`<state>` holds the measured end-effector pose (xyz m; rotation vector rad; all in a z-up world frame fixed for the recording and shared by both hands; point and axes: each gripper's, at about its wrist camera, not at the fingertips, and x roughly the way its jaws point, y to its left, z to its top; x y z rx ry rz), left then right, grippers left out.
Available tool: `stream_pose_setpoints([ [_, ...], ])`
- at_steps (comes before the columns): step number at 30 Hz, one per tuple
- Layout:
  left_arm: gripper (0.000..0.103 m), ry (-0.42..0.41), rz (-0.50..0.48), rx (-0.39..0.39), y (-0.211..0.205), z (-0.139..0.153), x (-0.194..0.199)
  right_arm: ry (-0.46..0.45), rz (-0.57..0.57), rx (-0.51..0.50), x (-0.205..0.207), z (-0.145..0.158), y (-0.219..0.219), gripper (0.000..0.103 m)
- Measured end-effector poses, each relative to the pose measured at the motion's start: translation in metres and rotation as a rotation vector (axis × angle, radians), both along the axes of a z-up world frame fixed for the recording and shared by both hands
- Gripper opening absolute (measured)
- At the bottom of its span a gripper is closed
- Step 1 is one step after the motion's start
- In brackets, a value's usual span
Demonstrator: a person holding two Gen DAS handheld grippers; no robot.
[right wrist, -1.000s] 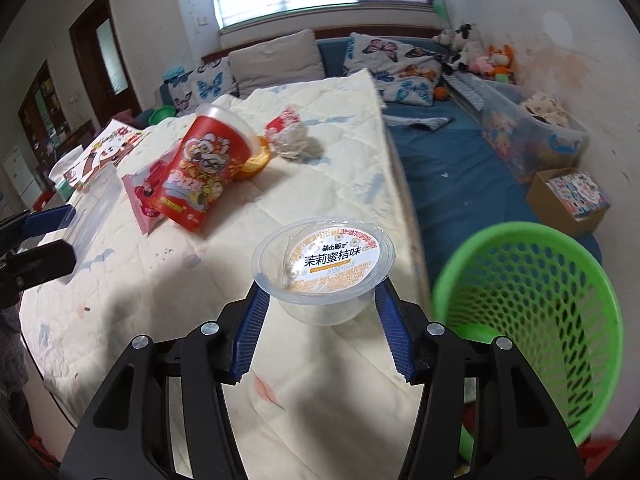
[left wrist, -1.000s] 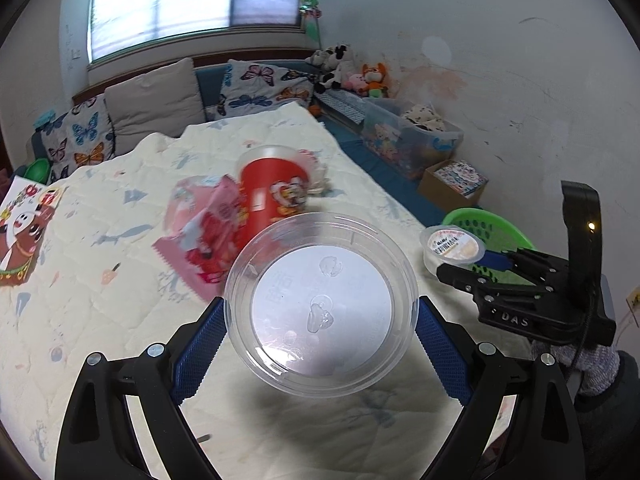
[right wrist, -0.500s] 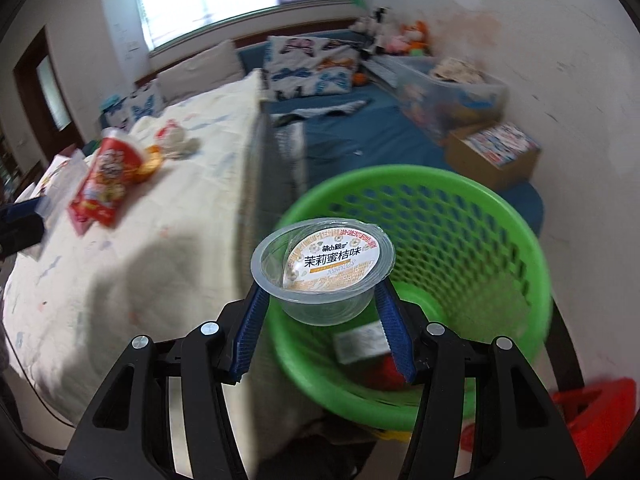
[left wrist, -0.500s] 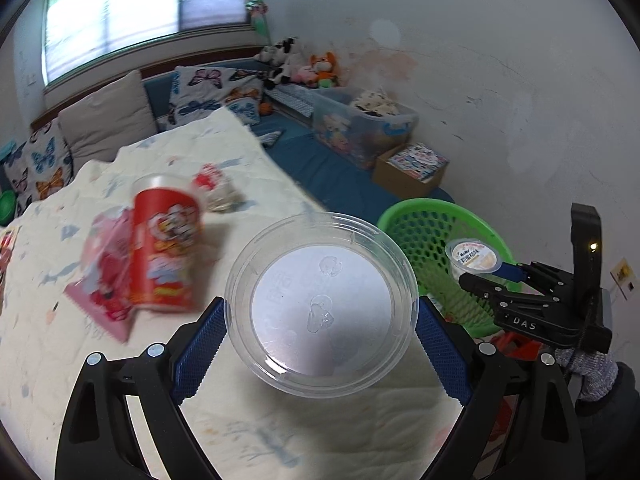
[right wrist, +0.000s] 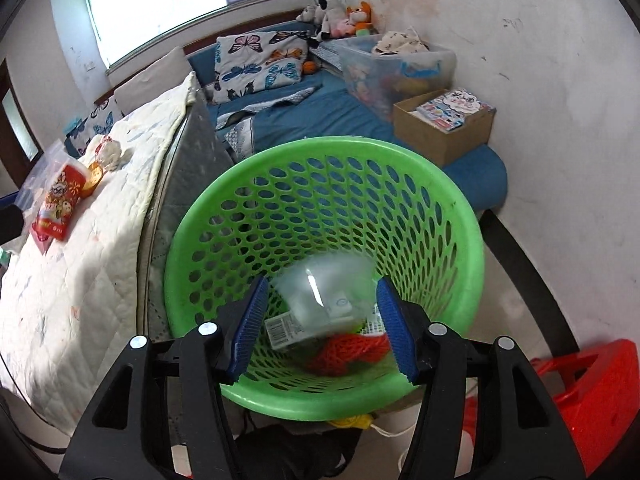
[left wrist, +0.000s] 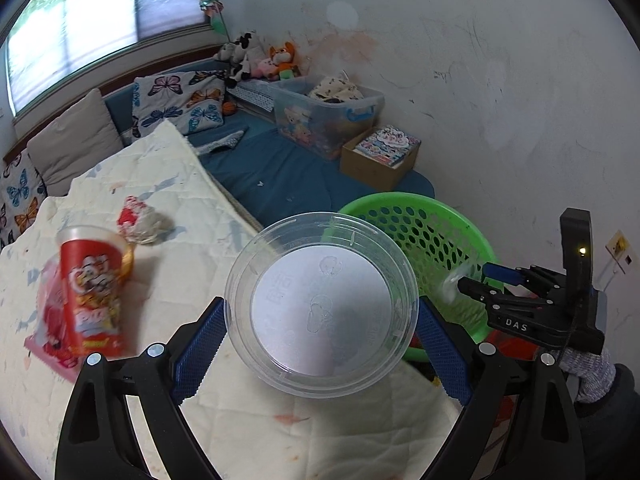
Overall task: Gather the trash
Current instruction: 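Carry lid and jelly cup over the green basket and release the cup from the right gripper, then open the left gripper to drop the clear lid into the green basket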
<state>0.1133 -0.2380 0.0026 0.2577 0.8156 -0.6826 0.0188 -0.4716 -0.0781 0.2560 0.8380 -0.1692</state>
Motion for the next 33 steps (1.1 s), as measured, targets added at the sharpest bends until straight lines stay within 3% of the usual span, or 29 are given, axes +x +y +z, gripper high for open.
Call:
stream_pose_setpoints([
  [19,0.089,0.068,-0.089,0.094,-0.089,-0.036,0.015,-0.079,-0.039,0.038,-0.040,0.017,-0.011,0.065],
  [33,0.091,0.121,-0.107,0.093,-0.111,-0.053,0.020,-0.073,-0.057,0.067,-0.048,0.011,-0.014,0.067],
])
